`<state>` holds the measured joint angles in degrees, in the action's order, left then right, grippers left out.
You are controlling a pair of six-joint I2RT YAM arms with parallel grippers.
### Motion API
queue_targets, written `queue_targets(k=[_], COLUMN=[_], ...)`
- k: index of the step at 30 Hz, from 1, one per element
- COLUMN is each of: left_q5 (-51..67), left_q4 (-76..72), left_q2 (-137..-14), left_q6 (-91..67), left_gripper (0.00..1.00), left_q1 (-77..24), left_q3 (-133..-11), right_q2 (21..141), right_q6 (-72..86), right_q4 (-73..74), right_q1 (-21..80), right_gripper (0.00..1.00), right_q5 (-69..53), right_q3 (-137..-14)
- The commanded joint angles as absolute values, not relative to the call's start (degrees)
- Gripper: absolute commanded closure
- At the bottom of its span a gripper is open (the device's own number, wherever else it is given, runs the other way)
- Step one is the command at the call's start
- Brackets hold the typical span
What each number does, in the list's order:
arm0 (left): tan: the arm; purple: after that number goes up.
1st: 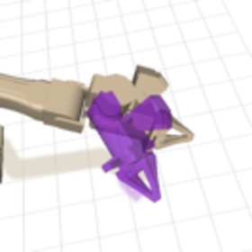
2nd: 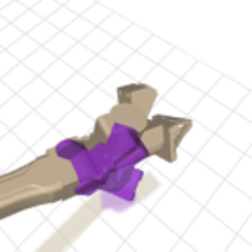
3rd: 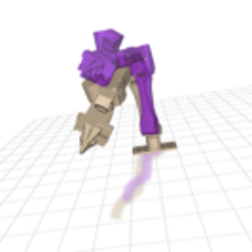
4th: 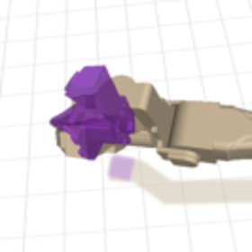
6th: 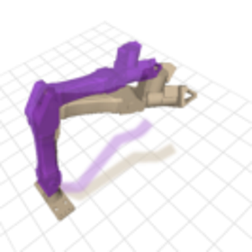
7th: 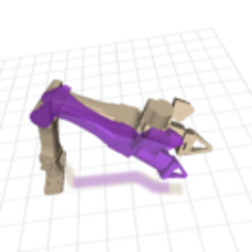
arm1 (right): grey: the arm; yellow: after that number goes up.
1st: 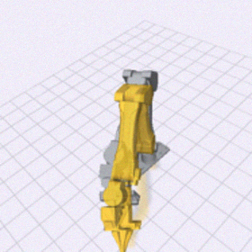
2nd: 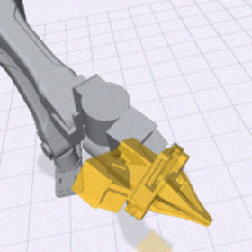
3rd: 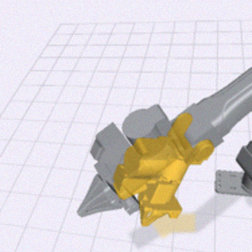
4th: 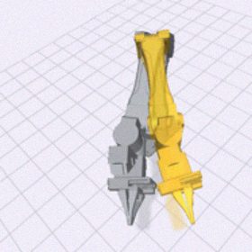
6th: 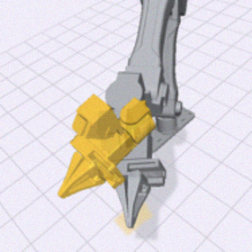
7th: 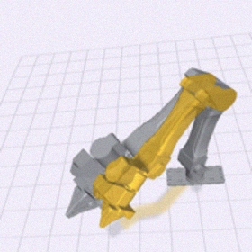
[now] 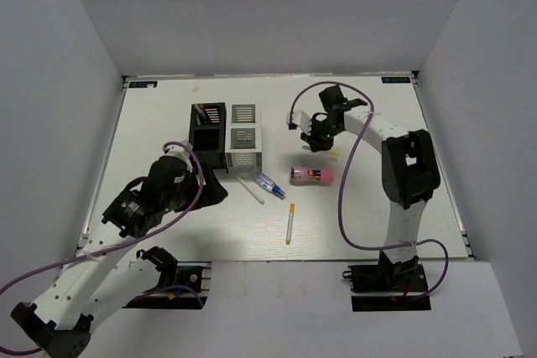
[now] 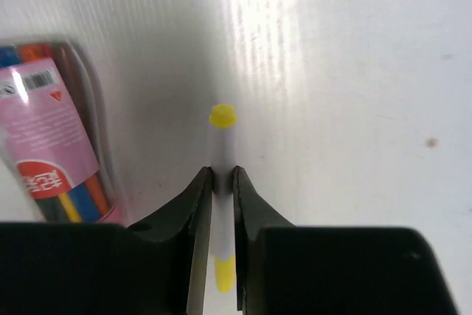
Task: Sort the stationery into containers
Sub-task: Pick up the pen from the center of the board, then place the pen in the storage box.
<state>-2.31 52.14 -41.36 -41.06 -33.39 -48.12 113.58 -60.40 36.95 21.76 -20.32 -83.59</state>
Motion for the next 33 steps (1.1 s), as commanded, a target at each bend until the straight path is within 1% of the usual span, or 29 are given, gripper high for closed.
queue_targets(k=[1,5,8,9,12,16,18,20,21,22,23,25,30,33], left_q5=[-1.1,0.0,0.5,0.5,1.1,1.1,1.1,1.1,1.1,1.1,1.1,1.1,1.1,1.1], left_q4=[50.4,48.3,47.0,47.0,46.0,46.0,46.0,46.0,46.0,46.0,46.0,46.6,47.1,47.1], left_q2=[-41.2,-41.2,-41.7,-41.7,-41.7,-41.7,-41.7,-41.2,-41.2,-41.2,-41.2,-40.7,-40.7,-40.7], left_q6=[-41.9,-41.9,-41.9,-41.9,-42.4,-42.5,-42.5,-43.0,-43.0,-43.0,-43.5,-43.5,-44.1,-44.6], left_gripper=[0.01,0.01,0.01,0.01,0.01,0.01,0.01,0.01,0.01,0.01,0.01,0.01,0.01,0.01], left_q1=[-33.4,-33.4,-33.4,-33.4,-33.4,-33.4,-33.4,-33.4,-33.4,-33.4,-33.4,-33.4,-33.4,-33.4], left_q3=[-46.7,-46.1,-45.4,-44.8,-44.3,-44.3,-43.7,-43.2,-43.2,-43.2,-43.2,-43.2,-43.2,-43.2], right_q2=[107.5,104.9,104.2,104.0,104.5,107.7,109.4,112.4,113.2,113.8,115.9,117.4,123.8,127.0], right_q6=[-55.8,-53.0,-50.5,-49.3,-45.1,-37.8,-29.8,-22.7,-16.3,-14.5,-12.7,-6.5,-2.6,-1.2], right_q4=[34.6,34.5,34.4,33.7,32.3,22.2,15.8,6.1,3.5,1.0,-6.5,-12.0,-19.8,-21.2], right_q1=[21.4,21.5,22.1,22.5,24.0,26.4,27.7,28.4,29.3,29.4,29.7,30.8,32.6,33.0], right_gripper=[1.00,1.00,1.00,1.00,1.00,1.00,1.00,1.00,1.00,1.00,1.00,1.00,1.00,1.00], right_q5=[-25.4,-30.7,-34.4,-37.7,-40.5,-45.7,-48.2,-50.3,-50.6,-50.8,-50.9,-51.2,-49.7,-48.9], right_q3=[-88.7,-92.7,-95.5,-97.2,-101.5,-106.5,-109.0,-110.7,-110.9,-111.1,-111.0,-111.5,-112.6,-114.1])
